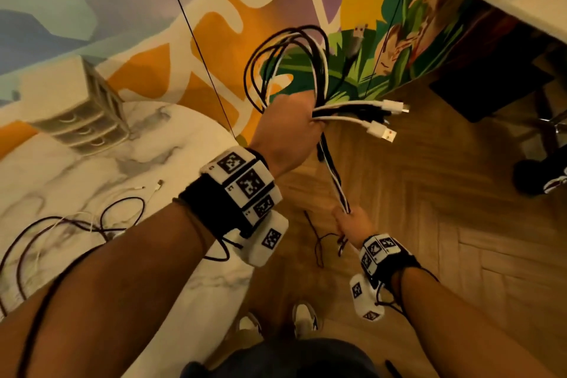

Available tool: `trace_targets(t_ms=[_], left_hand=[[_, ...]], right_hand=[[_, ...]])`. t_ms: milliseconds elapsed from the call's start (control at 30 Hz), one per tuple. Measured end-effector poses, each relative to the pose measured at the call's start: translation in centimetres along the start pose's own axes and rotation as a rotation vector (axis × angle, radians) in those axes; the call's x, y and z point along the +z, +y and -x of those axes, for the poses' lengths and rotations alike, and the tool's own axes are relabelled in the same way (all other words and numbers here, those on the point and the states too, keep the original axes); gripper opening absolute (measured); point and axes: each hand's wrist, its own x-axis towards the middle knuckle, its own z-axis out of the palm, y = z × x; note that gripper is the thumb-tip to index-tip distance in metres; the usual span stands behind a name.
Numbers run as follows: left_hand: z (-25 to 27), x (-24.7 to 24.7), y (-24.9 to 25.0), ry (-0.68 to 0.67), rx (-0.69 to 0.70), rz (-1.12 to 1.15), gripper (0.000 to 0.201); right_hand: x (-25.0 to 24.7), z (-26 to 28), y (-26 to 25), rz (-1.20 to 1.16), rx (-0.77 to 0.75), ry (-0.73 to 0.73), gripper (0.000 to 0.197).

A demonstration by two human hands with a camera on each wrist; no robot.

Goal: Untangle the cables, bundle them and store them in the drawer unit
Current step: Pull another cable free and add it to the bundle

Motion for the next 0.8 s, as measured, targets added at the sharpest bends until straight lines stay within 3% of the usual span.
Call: trace_targets(t_ms=[67, 167, 233, 367, 500, 567, 633, 700, 800], left_hand=[[0.4, 0.1, 0.2, -0.004, -0.004, 0.019, 0.013], [0.3, -0.1, -0.1, 0.008, 0.028, 0.043, 0.011], [0.4, -0.4, -0.4, 0.025, 0.028, 0.069, 0.011], [1.0, -0.2, -0.6, 0.026, 0.032, 0.117, 0.013], [1.9, 1.1, -0.8, -0.014, 0.017, 0.149, 0.02], [2.5, 2.1, -1.4, -0.065, -0.028, 0.164, 0.024], [3.1, 3.3, -1.9, -0.122, -0.091, 0.161, 0.024], [3.6, 4.5, -2.4, -0.185, -0.136, 0.131, 0.019], [3.9, 5.4, -2.7, -0.269, -0.212, 0.096, 0.014]], right_hand=[[0.2, -0.5, -0.1, 0.016, 0.016, -0.01, 0.035], [0.3, -0.6, 0.8, 0.318, -0.066, -0.016, 0.036], [0.3, -0.7, 2.1, 0.474, -0.055, -0.099, 0.036], [0.2, -1.1, 4.8, 0.463, 0.036, -0.154, 0.053], [-0.5, -0.6, 4.3, 0.581, 0.042, -0.217, 0.035], [-0.8, -0.2, 2.7, 0.581, -0.144, -0.175, 0.067], [-1.1, 1.7, -1.2, 0.34, -0.373, -0.119, 0.086], [-1.4, 4.0, -5.8, 0.055, -0.497, -0.146, 0.067], [-1.1, 5.6, -10.0, 0.057, -0.494, -0.261, 0.018]])
